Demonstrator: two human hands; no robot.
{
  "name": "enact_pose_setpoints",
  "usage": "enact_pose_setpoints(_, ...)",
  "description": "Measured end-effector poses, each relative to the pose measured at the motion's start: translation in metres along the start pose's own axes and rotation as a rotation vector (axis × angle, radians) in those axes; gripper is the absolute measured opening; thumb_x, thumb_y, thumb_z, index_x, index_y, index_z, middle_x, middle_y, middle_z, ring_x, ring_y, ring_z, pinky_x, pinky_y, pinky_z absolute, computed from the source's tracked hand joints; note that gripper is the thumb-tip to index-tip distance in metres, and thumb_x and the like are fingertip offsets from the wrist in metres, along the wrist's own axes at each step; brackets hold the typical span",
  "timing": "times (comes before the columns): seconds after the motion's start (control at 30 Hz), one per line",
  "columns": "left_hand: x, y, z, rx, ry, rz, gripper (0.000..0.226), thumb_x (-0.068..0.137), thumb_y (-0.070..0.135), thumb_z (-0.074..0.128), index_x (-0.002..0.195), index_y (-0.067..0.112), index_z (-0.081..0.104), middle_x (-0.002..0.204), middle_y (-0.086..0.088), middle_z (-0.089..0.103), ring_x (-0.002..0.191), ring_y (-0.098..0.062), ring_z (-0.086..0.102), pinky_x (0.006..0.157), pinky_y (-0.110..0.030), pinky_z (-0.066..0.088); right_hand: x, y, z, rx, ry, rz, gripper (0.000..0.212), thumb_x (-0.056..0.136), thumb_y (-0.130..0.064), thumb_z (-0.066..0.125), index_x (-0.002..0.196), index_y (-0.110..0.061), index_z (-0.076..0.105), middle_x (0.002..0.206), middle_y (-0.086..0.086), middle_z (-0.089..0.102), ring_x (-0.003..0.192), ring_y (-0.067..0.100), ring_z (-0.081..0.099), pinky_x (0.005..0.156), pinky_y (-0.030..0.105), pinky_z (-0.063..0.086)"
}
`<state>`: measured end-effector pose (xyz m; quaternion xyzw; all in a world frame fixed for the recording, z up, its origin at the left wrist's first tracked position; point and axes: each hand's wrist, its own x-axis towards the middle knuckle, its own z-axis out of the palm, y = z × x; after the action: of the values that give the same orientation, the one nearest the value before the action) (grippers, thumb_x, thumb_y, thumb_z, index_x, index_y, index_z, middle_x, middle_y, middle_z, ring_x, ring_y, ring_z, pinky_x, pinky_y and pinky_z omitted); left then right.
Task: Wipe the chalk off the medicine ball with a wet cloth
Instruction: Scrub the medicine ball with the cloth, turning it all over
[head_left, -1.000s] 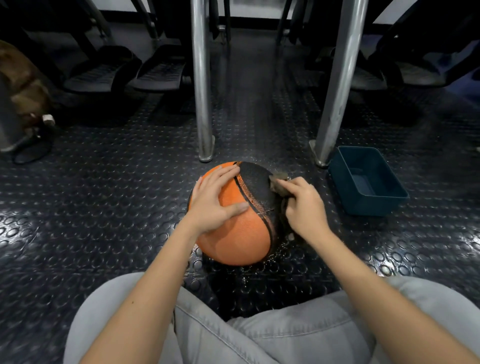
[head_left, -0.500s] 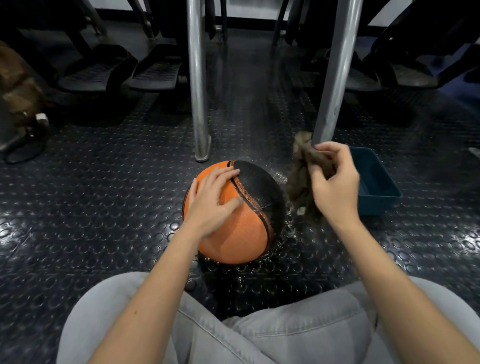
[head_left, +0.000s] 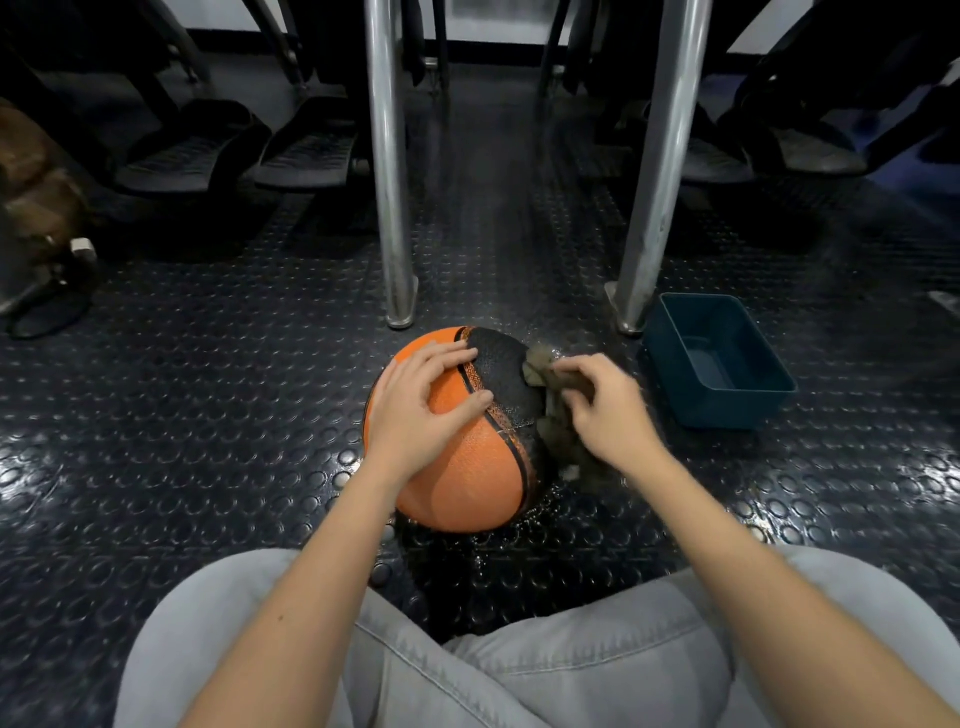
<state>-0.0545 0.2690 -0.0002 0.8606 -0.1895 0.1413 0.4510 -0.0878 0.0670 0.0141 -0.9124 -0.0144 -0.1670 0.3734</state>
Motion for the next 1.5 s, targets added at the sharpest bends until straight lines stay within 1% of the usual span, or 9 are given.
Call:
enact_pose_setpoints(0.13,-0.003,-0.001,0.001,0.058,0.063,-0.106,0.072,0.069,0.075,0.045,0.13,0.038,0.05,0.131,0.024,0.04,0.124,-0.001,0.033,0.109,-0.034,0.023,0.009,-0.009,-0.02,0.142,0.434,-0.03,0.031,0.085,0.009,0.051,0.111,-0.006,0.06,0.106,0.004,0.053,0.1,0.004,0.047,0.088,0.0,0.029)
enact_pose_setpoints(0.3,0.002,-0.001,-0.002,0.132,0.068,-0.269,0.086,0.063,0.082,0.038,0.134,0.033,0.047,0.138,0.012,0.041,0.129,-0.014,0.036,0.111,-0.04,0.023,-0.004,0.007,0.015,-0.024,-0.069,0.042,0.033,0.088,0.005,0.05,0.117,-0.008,0.058,0.115,0.007,0.055,0.108,0.018,0.051,0.089,0.011,0.03)
enact_pose_setpoints(0.53,0.004,-0.008,-0.017,-0.098,-0.109,-0.129,0.066,0.059,0.07,0.059,0.119,0.045,0.049,0.122,0.034,0.041,0.12,0.004,0.035,0.108,-0.033,0.028,0.006,0.0,-0.001,0.117,0.252,0.064,0.031,0.087,0.007,0.052,0.113,-0.008,0.059,0.109,0.006,0.053,0.099,0.008,0.047,0.082,-0.002,0.029)
enact_pose_setpoints(0.8,0.006,-0.003,-0.01,0.07,-0.211,0.101,0.055,0.057,0.076,0.055,0.11,0.064,0.045,0.13,0.042,0.034,0.137,0.004,0.012,0.113,-0.032,-0.012,0.007,0.019,-0.021,-0.112,-0.124,0.085,0.038,0.082,0.009,0.049,0.108,-0.015,0.063,0.105,0.0,0.056,0.106,0.02,0.053,0.088,0.018,0.034)
enact_pose_setpoints(0.93,0.015,-0.006,-0.002,0.057,-0.025,0.033,0.034,0.076,0.061,0.045,0.106,0.05,0.057,0.12,0.028,0.05,0.122,-0.005,0.04,0.113,-0.042,0.016,0.006,0.006,-0.015,0.004,0.199,-0.042,0.038,0.078,0.013,0.05,0.104,-0.01,0.065,0.101,0.006,0.058,0.095,0.011,0.053,0.086,0.011,0.036)
enact_pose_setpoints(1.1,0.033,0.0,0.002,0.083,0.028,-0.036,0.036,0.092,0.008,0.041,0.109,0.019,0.07,0.118,-0.001,0.06,0.113,-0.022,0.051,0.1,-0.031,0.036,-0.002,0.006,0.018,-0.001,0.021,-0.144,0.036,0.084,0.003,0.051,0.115,-0.011,0.064,0.102,0.005,0.054,0.096,0.019,0.054,0.091,0.024,0.041)
enact_pose_setpoints(1.27,0.045,0.004,-0.011,0.043,-0.12,-0.218,0.028,0.089,0.041,0.061,0.113,0.026,0.063,0.117,0.008,0.053,0.114,-0.012,0.049,0.095,-0.026,0.035,0.008,0.026,0.015,-0.163,0.0,0.247,0.037,0.089,0.002,0.051,0.123,-0.009,0.058,0.118,0.012,0.055,0.114,0.028,0.051,0.095,0.028,0.035)
enact_pose_setpoints(1.37,0.035,0.0,-0.005,0.111,-0.109,-0.156,0.05,0.076,0.054,0.063,0.119,0.028,0.059,0.122,0.007,0.05,0.12,-0.015,0.047,0.104,-0.035,0.036,0.006,-0.005,0.016,-0.001,0.188,-0.016,0.035,0.084,0.007,0.054,0.115,-0.008,0.061,0.112,0.008,0.06,0.105,0.017,0.054,0.093,0.017,0.035)
enact_pose_setpoints(1.5,0.022,0.005,0.008,0.109,-0.065,-0.071,0.044,0.084,0.04,0.068,0.125,0.027,0.056,0.132,0.007,0.047,0.13,-0.012,0.037,0.109,-0.028,0.023,-0.007,-0.005,0.027,-0.042,0.13,-0.249,0.033,0.082,0.002,0.048,0.106,-0.011,0.066,0.102,0.007,0.059,0.098,0.022,0.056,0.088,0.029,0.045)
